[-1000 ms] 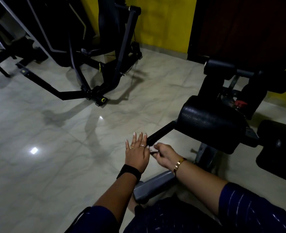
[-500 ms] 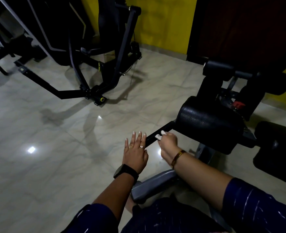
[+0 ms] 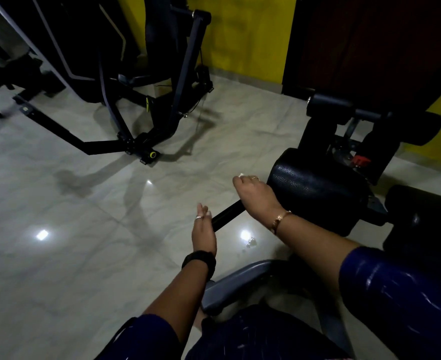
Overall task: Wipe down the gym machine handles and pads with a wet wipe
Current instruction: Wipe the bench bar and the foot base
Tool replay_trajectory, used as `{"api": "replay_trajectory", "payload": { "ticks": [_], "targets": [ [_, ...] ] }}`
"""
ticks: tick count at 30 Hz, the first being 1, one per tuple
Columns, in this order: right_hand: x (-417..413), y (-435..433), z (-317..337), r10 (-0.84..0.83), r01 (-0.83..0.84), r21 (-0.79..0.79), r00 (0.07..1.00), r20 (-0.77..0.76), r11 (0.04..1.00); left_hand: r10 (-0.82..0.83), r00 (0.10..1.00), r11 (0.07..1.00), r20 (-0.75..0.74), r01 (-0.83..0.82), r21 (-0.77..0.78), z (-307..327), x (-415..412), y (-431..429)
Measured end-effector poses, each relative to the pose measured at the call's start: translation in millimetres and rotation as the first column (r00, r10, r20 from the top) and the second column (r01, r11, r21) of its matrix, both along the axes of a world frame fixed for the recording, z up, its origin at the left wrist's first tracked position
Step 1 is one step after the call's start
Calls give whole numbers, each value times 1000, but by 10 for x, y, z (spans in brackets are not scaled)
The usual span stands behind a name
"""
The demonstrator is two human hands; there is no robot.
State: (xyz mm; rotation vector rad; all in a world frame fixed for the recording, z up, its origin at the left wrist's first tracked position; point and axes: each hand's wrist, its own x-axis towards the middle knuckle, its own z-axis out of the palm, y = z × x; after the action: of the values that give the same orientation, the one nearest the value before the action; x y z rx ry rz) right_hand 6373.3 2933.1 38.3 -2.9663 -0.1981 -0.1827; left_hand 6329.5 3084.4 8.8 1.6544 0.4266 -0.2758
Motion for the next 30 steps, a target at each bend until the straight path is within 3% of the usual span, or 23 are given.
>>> {"api": "replay_trajectory", "payload": {
  "ticks": [2, 6, 13, 19, 22, 25, 30],
  "targets": [
    [89, -17, -75, 1, -20, -209, 996, -87, 978, 162, 980, 968, -113, -180, -176, 64, 54, -3],
    [187, 31, -202, -106, 27, -226, 932, -346, 974, 296, 908, 803, -297, -405, -437, 108, 102, 164],
    [326, 418, -109, -144, 141, -47, 822, -551, 989, 232, 897, 799, -377, -397, -451, 20, 40, 330],
    [205, 935, 53, 42, 26, 94, 756, -653, 995, 210, 876, 808, -434, -405, -427, -104, 21, 417],
    [2, 1047, 51, 217, -152, 158, 779, -588, 976, 216, 879, 779, -425, -418, -468, -159, 49, 432],
    [-196, 907, -110, 445, -415, 161, 825, -350, 896, 225, 884, 751, -410, -426, -505, -152, 72, 398],
    [-268, 603, -337, 788, -787, 49, 612, -69, 615, 207, 875, 756, -437, -427, -497, -67, 94, 307]
  ]
}}
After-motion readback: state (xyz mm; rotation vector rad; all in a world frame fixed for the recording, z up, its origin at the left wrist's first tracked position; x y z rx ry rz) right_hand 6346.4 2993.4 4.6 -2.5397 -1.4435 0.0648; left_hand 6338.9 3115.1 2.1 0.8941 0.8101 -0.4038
